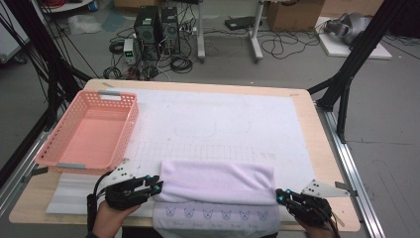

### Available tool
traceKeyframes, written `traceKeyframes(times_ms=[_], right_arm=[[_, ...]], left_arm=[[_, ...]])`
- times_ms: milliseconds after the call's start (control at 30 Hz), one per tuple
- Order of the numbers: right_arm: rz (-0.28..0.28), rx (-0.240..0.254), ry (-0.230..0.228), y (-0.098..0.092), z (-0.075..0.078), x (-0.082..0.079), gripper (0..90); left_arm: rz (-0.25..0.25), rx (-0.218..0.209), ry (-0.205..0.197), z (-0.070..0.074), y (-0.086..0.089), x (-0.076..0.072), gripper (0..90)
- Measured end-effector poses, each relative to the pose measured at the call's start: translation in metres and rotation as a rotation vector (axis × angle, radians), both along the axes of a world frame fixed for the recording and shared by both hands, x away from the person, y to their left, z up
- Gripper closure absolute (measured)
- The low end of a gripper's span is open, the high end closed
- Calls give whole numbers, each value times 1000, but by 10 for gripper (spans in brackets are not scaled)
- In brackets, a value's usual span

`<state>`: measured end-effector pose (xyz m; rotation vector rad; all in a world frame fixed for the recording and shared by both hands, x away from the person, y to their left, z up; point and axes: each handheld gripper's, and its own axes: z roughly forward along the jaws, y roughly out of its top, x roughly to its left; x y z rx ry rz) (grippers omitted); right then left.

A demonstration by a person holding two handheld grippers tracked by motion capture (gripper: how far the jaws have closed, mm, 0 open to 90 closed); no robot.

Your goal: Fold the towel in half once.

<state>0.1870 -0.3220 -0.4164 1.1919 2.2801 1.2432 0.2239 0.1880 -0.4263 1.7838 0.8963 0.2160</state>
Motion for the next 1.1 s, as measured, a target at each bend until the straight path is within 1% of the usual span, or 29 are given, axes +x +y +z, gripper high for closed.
traceKeyframes(times_ms=[33, 67, 100, 133, 167, 200, 233, 267, 333, 367, 433, 500, 533, 600, 667, 700, 733, 767, 800, 833, 867, 900, 933, 967, 1000, 1033, 1100], right_arm=[[11, -18, 9, -2, -1, -1, 790], [3, -16, 7, -4, -1, -2, 735], [-14, -1, -2, -8, 0, -1, 712], [-34, 27, -20, -12, 2, 0, 687], [-60, 59, -32, -16, 4, 0, 655], [-82, 74, -42, -17, 5, 1, 634], [-100, 74, -53, -18, 5, 2, 631], [-116, 67, -57, -18, 4, 5, 624], [-135, 47, -47, -14, -1, 10, 624], [-140, 40, -47, -12, -3, 13, 623], [-143, 16, -46, -6, -8, 23, 612], [-145, -13, -48, 0, -10, 33, 599], [-140, -25, -47, 1, -11, 39, 599], [-142, -24, -30, 5, -15, 52, 595], [-142, -32, -4, 11, -21, 65, 580], [-140, -36, 6, 13, -24, 68, 573], [-139, -35, 22, 16, -28, 72, 590], [-127, -52, 22, 18, -31, 75, 662], [-116, -79, 20, 20, -34, 75, 723], [-118, -100, -2, 19, -33, 75, 836], [-139, -121, -7, 18, -31, 75, 835], [-173, -157, -15, 17, -29, 74, 854], [-200, -193, -31, 13, -28, 73, 830], [-224, -188, -25, 9, -28, 73, 768], [-234, -160, -15, 5, -28, 73, 745], [-230, -152, -28, 3, -28, 72, 722], [-224, -153, -44, 4, -28, 71, 679]], left_arm=[[24, -17, -2, 0, 4, 1, 511], [47, -36, -6, 1, 8, 3, 469], [68, -56, -10, 1, 12, 5, 456], [92, -78, -10, 1, 16, 7, 448], [108, -89, -6, 1, 18, 10, 437], [118, -89, -4, -1, 20, 12, 436], [124, -73, -1, -2, 21, 15, 437], [130, -67, 4, -4, 20, 17, 438], [133, -54, 18, -8, 20, 23, 444], [141, -50, 24, -10, 18, 26, 445], [138, -36, 30, -12, 15, 32, 444], [129, -9, 24, -14, 10, 37, 430], [125, 9, 28, -14, 8, 40, 420], [125, 26, 29, -15, 3, 44, 414], [125, 29, 29, -16, 0, 47, 412], [124, 33, 31, -16, -1, 47, 412], [121, 42, 32, -17, -1, 48, 413], [121, 46, 31, -18, -2, 47, 414], [121, 52, 32, -19, -2, 47, 415], [123, 50, 34, -19, -2, 47, 415], [127, 54, 33, -20, -1, 47, 415], [132, 55, 31, -21, 0, 47, 414], [134, 58, 31, -21, 0, 47, 414], [135, 62, 34, -22, 1, 47, 412], [138, 61, 36, -23, 1, 47, 410], [140, 64, 38, -24, 1, 47, 409], [143, 66, 45, -25, 0, 49, 404]])
